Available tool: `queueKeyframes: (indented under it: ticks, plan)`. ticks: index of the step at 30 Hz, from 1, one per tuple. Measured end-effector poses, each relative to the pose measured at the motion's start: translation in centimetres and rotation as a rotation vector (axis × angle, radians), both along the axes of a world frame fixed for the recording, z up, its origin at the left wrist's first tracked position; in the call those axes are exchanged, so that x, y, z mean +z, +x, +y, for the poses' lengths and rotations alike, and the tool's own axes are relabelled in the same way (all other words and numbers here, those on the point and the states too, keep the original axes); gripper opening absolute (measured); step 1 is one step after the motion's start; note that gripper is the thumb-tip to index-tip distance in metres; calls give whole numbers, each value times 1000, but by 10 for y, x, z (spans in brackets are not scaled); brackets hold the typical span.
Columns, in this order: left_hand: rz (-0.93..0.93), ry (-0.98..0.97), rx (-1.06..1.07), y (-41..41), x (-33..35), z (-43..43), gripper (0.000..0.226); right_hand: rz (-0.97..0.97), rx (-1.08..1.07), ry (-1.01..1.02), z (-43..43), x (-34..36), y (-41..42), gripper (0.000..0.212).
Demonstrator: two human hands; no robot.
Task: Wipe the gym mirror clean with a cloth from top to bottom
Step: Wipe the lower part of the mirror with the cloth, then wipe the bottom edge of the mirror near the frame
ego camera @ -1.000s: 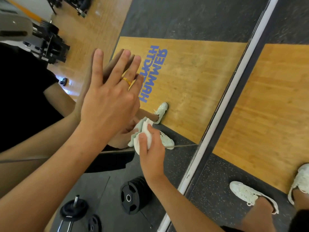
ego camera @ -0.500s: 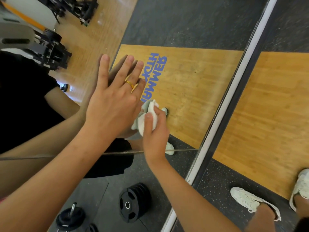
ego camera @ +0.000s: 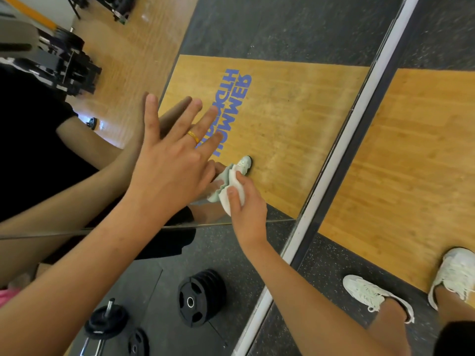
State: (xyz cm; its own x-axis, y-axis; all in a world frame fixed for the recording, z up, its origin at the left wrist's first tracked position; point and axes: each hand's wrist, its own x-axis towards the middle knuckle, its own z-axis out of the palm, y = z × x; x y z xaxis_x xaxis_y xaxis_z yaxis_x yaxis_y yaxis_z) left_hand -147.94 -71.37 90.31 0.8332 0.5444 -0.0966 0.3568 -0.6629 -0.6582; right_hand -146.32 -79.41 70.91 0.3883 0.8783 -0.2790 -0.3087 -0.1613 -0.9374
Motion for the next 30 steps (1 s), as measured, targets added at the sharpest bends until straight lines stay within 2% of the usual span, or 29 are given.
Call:
queueKeyframes:
  ticks: [2,5,9,14,17,21,24,30]
  plan:
    - [23,-12,2,-2,-9,-4,43,-20,27,-25,-2,-13,7,41]
    - [-6,25,37,-12,-24,-11,42,-134,95,49,-7,-26,17,42]
    - [-235,74,142,-23,-67,-37,39,-327,170,213,-5,-47,43,39]
    - [-494,306,228,-45,-118,-53,48,-617,328,517,23,-77,105,38]
    - [-680,395,270,-42,-150,-61,49,-719,434,599,44,-83,140,41]
    - [-805,525,498,-40,-209,-84,59,-844,474,780,67,-89,154,35]
    - [-882,534,614,-43,-249,-93,73,-864,441,910,88,-91,148,27]
    - [-1039,684,586,-31,-304,-66,74,-802,299,1115,109,-113,128,25]
